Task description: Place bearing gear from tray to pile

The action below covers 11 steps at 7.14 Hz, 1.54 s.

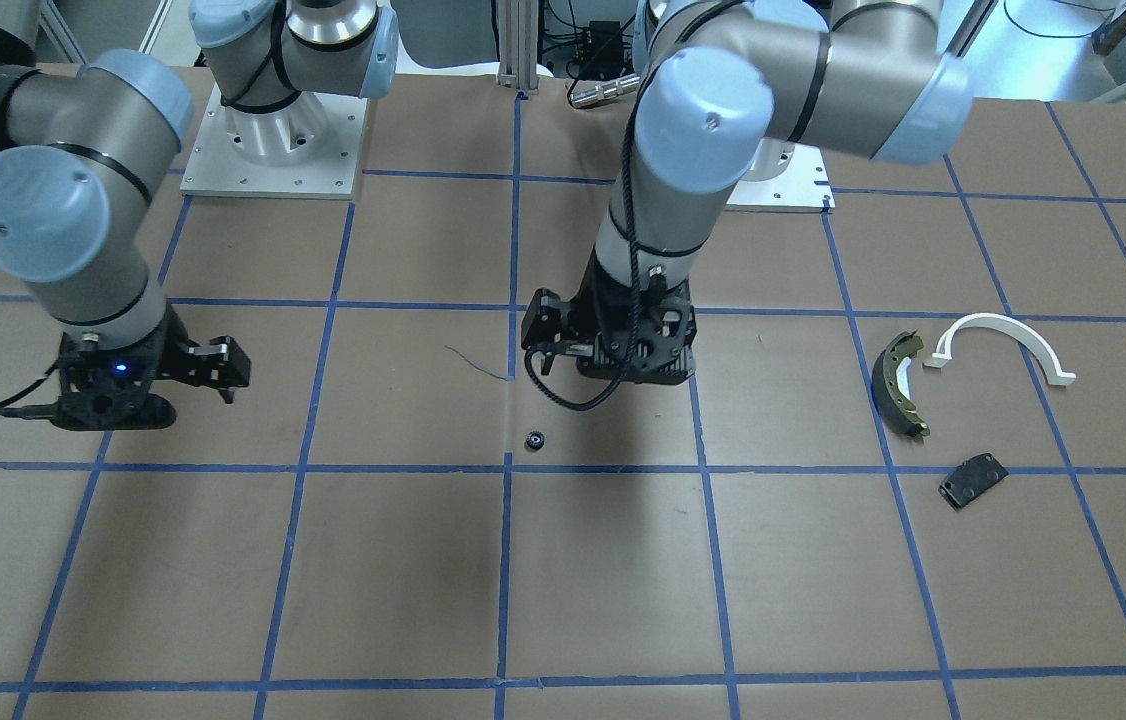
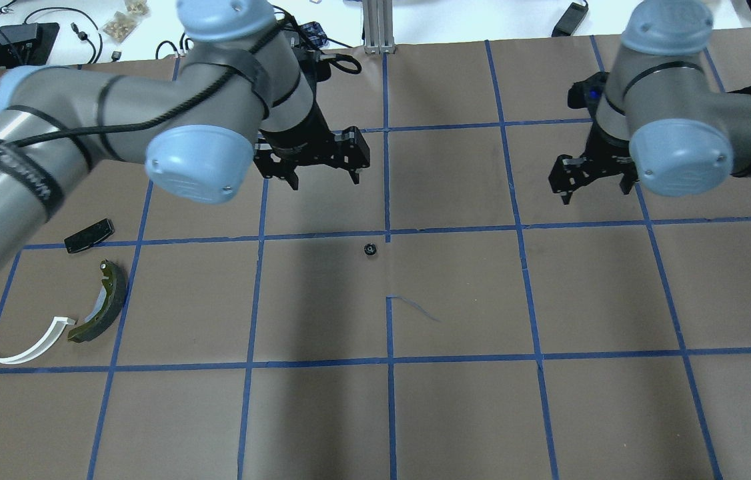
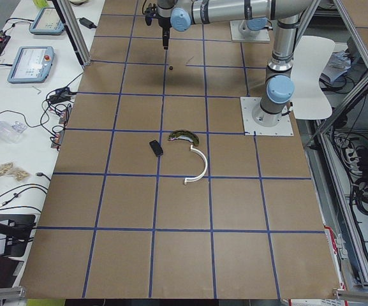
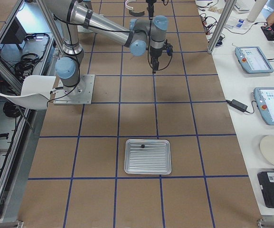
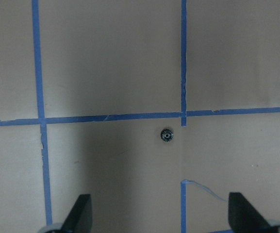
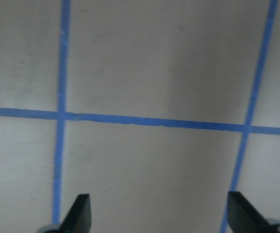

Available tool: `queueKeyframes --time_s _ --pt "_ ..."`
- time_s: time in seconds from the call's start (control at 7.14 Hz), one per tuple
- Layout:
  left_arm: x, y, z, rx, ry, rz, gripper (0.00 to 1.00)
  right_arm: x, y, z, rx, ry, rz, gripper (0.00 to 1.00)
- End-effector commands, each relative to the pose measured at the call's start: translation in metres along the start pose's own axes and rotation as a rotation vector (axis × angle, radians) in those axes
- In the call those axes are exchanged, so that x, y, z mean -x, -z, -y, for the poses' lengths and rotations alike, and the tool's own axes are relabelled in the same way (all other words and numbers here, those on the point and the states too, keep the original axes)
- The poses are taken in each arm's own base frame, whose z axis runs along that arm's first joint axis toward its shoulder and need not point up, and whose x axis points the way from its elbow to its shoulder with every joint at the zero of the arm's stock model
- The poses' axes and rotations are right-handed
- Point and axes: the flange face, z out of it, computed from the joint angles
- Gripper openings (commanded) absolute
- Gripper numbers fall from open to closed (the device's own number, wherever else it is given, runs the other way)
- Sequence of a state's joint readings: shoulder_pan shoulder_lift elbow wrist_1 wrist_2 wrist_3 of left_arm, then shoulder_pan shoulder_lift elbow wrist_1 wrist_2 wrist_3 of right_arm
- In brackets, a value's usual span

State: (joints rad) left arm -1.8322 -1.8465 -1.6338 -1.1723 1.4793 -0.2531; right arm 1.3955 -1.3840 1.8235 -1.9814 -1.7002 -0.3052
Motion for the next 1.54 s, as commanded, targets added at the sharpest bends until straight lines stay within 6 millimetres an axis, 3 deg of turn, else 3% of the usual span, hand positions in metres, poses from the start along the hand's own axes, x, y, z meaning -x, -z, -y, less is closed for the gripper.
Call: queueKeyframes --time_s 0.0,0.14,0.28,0.56,0.84,1.12,1.4 --pt "-0.031 -0.08 0.004 0.061 -0.014 0.08 1.0 -0.12 -0.012 -0.024 0.024 0.128 -0.005 1.0" --pt "-0.038 -0.112 -0.001 0.109 -0.024 0.097 1.0 -0.167 -0.023 -0.04 0.032 0.177 0.015 1.0" --pt "-0.049 -0.126 -0.01 0.132 -0.041 0.106 1.0 -0.204 -0.034 -0.055 0.039 0.211 0.032 1.0" --pt "-0.054 -0.163 -0.004 0.119 -0.047 0.104 1.0 -0.263 -0.06 -0.07 -0.001 0.277 0.025 1.0" --pt "-0.05 -0.164 -0.008 0.111 -0.061 0.137 1.0 -0.323 -0.109 -0.096 -0.023 0.332 0.058 1.0" --pt "-0.044 -0.167 -0.003 0.087 -0.055 0.165 1.0 -0.355 -0.14 -0.099 -0.077 0.388 0.038 1.0" --pt "-0.043 -0.174 -0.006 0.102 -0.048 0.163 0.93 -0.382 -0.161 -0.12 -0.088 0.393 0.044 1.0"
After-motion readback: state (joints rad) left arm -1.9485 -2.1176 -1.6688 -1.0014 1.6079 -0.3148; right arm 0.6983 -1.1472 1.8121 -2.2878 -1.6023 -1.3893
